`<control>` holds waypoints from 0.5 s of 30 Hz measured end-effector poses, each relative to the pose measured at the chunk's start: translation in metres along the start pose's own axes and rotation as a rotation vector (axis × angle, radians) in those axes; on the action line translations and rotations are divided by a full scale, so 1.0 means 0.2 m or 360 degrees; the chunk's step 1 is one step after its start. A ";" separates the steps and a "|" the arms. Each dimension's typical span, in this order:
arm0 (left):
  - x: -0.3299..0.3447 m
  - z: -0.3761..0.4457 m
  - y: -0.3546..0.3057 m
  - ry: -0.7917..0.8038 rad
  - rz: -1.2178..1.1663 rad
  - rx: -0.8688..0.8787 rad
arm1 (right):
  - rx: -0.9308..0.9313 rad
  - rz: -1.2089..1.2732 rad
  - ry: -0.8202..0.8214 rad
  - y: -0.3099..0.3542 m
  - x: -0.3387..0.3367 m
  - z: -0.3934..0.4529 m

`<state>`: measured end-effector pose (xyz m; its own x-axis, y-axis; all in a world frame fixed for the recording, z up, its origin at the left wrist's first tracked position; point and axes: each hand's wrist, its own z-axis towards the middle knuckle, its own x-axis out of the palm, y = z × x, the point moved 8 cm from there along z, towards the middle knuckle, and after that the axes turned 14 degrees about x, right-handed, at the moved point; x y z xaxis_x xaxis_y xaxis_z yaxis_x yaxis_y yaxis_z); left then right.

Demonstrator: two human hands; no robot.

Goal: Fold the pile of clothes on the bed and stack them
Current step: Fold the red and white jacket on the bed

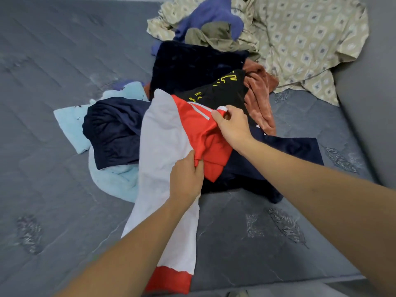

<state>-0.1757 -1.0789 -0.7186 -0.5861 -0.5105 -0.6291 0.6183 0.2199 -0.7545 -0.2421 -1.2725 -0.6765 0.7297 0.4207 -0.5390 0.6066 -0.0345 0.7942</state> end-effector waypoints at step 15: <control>-0.50 0.28 0.51 0.0175 0.0810 0.0464 | -0.0822 -0.1222 -0.0242 0.21 0.70 -0.25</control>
<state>-0.0235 -1.0520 -0.7219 -0.2199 -0.3083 -0.9255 0.9448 0.1691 -0.2808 -0.1301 -1.1699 -0.7042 0.2429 0.0370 -0.9693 0.7509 0.6255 0.2120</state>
